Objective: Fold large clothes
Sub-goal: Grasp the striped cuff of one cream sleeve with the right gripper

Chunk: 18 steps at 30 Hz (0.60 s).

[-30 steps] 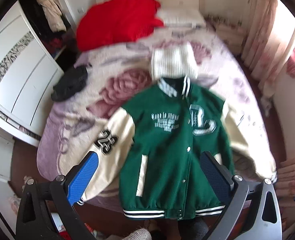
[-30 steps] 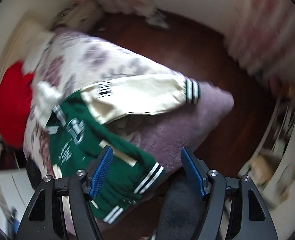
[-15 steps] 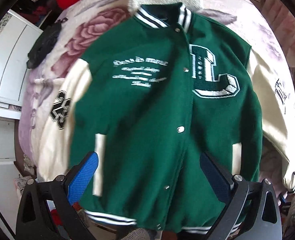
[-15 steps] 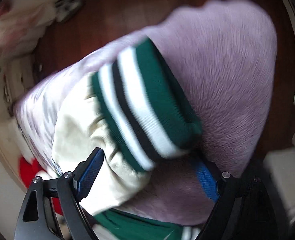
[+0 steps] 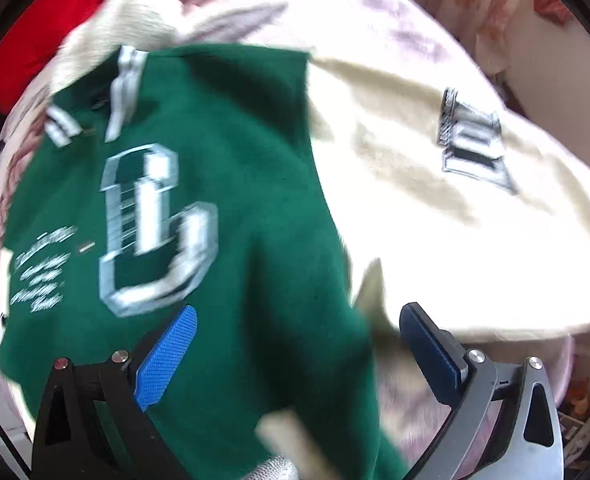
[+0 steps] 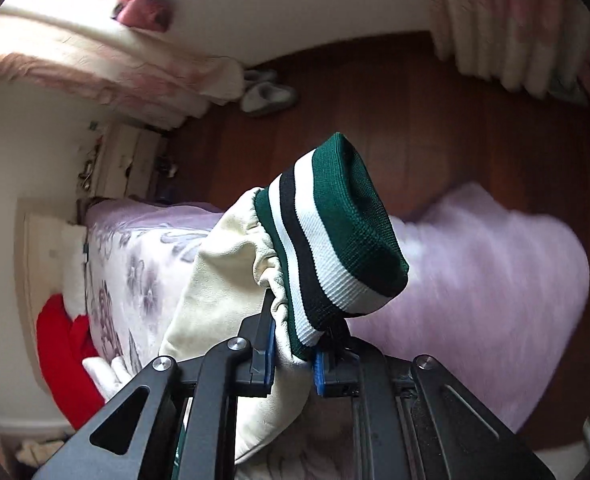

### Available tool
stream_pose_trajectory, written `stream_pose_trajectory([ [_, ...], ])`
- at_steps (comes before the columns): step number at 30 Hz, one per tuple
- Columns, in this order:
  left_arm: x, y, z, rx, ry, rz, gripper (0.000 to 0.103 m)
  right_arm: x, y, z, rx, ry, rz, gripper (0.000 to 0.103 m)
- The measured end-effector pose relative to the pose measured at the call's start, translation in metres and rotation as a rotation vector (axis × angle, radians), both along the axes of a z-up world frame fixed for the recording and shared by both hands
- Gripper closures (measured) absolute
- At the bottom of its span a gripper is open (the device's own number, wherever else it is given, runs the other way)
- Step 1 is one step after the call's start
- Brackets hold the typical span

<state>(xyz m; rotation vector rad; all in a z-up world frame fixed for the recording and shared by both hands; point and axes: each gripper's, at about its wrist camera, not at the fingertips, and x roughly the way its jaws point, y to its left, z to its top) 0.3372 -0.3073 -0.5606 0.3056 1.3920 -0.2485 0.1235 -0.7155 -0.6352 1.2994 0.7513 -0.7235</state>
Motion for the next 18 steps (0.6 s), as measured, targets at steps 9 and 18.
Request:
stream_pose_trajectory([
  [9, 0.022, 0.018, -0.030, -0.060, 0.050, 0.061, 0.000, 0.044, -0.013, 0.042, -0.108, -0.023, 0.098, 0.089],
  [18, 0.026, 0.197, 0.075, -0.147, -0.098, 0.332, 0.000, 0.154, 0.143, 0.189, -0.315, -0.123, 0.464, 0.089],
])
